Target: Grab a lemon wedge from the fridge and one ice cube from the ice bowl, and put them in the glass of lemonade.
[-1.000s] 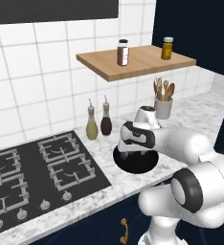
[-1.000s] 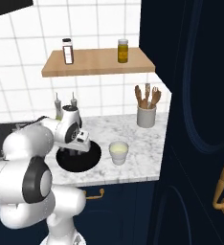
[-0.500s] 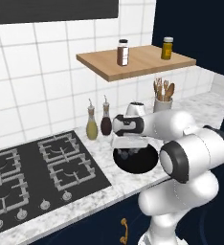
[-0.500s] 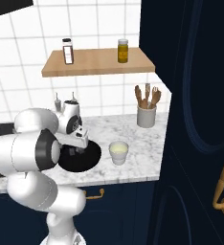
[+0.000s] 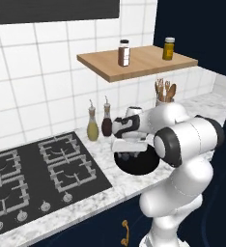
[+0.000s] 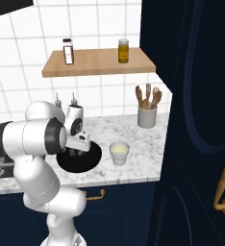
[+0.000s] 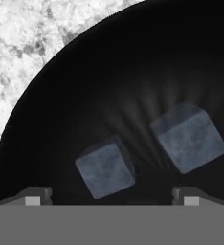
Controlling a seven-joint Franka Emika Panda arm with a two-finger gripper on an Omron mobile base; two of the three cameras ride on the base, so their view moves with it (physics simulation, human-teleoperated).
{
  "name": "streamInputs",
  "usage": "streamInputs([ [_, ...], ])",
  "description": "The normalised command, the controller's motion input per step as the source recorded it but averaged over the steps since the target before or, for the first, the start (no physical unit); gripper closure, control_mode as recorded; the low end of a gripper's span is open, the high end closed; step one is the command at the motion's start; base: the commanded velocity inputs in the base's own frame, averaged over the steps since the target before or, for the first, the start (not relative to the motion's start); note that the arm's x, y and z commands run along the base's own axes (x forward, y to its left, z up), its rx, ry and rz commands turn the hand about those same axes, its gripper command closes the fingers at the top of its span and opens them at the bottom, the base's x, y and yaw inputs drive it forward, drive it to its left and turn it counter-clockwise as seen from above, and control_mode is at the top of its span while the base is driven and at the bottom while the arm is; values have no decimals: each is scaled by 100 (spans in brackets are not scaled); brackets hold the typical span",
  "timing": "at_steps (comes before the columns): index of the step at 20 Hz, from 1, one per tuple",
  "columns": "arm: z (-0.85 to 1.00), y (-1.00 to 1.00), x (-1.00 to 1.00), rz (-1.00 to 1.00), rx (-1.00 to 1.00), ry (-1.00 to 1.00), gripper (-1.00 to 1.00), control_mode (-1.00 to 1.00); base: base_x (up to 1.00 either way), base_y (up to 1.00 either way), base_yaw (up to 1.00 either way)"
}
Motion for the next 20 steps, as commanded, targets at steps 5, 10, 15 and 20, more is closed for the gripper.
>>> streamInputs([
  [5,-10,-6,1,0,0,0,-100,-100,0,0,0],
  [10,-5,-20,0,-1,0,0,-100,-100,0,0,0],
  [15,-2,-21,0,-2,0,0,-100,-100,0,0,0],
  [20,0,-7,0,0,0,0,-100,-100,0,0,0],
])
